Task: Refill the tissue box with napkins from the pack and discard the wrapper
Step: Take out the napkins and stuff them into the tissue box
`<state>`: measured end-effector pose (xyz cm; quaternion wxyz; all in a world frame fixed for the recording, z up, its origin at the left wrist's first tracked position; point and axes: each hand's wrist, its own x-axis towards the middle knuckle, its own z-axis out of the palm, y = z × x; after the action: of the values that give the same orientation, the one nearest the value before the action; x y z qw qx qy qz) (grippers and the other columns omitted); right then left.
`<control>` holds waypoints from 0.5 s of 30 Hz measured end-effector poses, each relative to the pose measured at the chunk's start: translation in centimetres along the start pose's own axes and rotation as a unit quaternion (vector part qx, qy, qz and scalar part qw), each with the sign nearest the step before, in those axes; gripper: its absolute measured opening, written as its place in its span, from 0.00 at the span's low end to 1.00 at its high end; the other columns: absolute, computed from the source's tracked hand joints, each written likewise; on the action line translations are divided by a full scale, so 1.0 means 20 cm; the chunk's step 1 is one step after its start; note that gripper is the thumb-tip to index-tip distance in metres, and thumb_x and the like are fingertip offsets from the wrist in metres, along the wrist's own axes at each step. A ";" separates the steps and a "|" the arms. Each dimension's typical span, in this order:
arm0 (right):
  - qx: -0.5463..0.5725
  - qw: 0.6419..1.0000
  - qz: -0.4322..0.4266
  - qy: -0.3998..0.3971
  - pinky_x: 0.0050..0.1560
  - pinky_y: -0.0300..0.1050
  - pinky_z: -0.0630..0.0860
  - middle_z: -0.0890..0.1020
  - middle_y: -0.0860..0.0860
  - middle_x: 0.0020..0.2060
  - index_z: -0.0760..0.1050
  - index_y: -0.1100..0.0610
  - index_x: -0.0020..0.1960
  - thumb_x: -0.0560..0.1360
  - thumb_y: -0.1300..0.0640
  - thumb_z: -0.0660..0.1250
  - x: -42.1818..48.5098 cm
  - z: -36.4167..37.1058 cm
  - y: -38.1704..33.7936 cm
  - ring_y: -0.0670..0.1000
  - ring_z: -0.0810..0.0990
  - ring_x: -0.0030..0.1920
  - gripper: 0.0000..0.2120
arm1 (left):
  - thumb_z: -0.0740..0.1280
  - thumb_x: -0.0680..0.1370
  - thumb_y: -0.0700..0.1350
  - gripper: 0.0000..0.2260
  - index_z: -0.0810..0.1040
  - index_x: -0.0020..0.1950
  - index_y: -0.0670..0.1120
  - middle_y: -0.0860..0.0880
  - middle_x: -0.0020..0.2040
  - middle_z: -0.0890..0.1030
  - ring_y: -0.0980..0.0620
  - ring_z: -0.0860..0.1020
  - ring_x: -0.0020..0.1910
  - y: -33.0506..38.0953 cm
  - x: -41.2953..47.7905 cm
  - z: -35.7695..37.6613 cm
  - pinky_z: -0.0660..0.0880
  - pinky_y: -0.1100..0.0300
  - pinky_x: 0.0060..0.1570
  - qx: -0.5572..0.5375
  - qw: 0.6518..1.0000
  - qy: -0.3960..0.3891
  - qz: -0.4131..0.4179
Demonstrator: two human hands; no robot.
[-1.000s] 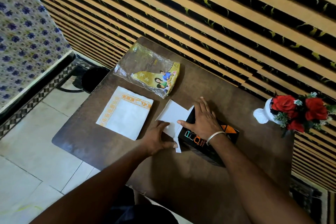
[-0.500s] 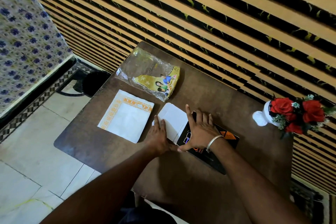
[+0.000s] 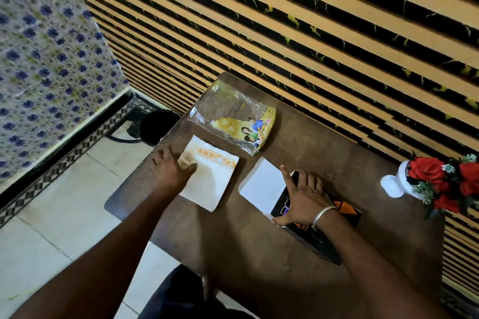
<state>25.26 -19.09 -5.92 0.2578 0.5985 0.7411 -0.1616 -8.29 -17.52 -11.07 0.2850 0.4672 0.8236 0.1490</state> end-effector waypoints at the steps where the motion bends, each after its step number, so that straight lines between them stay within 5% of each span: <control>1: -0.004 1.000 -0.002 -0.004 0.75 0.64 0.52 0.52 0.64 0.75 0.31 0.46 0.78 0.55 0.23 0.66 0.00 0.00 -0.01 0.66 0.55 0.74 0.67 | 0.74 0.70 0.58 0.43 0.58 0.77 0.43 0.36 0.74 0.64 0.34 0.61 0.73 -0.03 0.05 -0.02 0.59 0.42 0.71 0.030 0.998 -0.041 -0.031; 5: -0.005 1.000 -0.008 -0.005 0.74 0.64 0.52 0.52 0.62 0.74 0.35 0.42 0.78 0.54 0.23 0.65 0.00 -0.01 -0.02 0.66 0.55 0.73 0.63 | 0.74 0.68 0.62 0.40 0.66 0.75 0.49 0.39 0.73 0.66 0.37 0.61 0.74 -0.05 0.14 -0.03 0.60 0.44 0.71 0.105 0.984 -0.139 -0.028; 11: -0.007 1.000 -0.003 -0.006 0.74 0.65 0.52 0.52 0.63 0.75 0.35 0.43 0.78 0.55 0.23 0.66 0.00 0.00 -0.03 0.66 0.54 0.75 0.63 | 0.80 0.67 0.47 0.41 0.65 0.74 0.43 0.40 0.71 0.73 0.40 0.71 0.68 0.07 0.19 -0.08 0.71 0.53 0.61 -0.009 0.980 -0.186 -0.072; 15: -0.011 1.000 -0.002 -0.016 0.75 0.65 0.51 0.51 0.62 0.76 0.34 0.44 0.78 0.56 0.23 0.66 0.00 -0.01 -0.03 0.66 0.52 0.76 0.63 | 0.77 0.70 0.36 0.28 0.73 0.68 0.37 0.41 0.61 0.76 0.43 0.72 0.59 0.08 0.21 -0.09 0.67 0.57 0.55 -0.041 0.966 -0.234 -0.102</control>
<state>24.68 -19.05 -5.83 0.2755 0.5916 0.7398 -0.1636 -9.99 -13.06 -10.29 0.5020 0.3906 0.7706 0.0394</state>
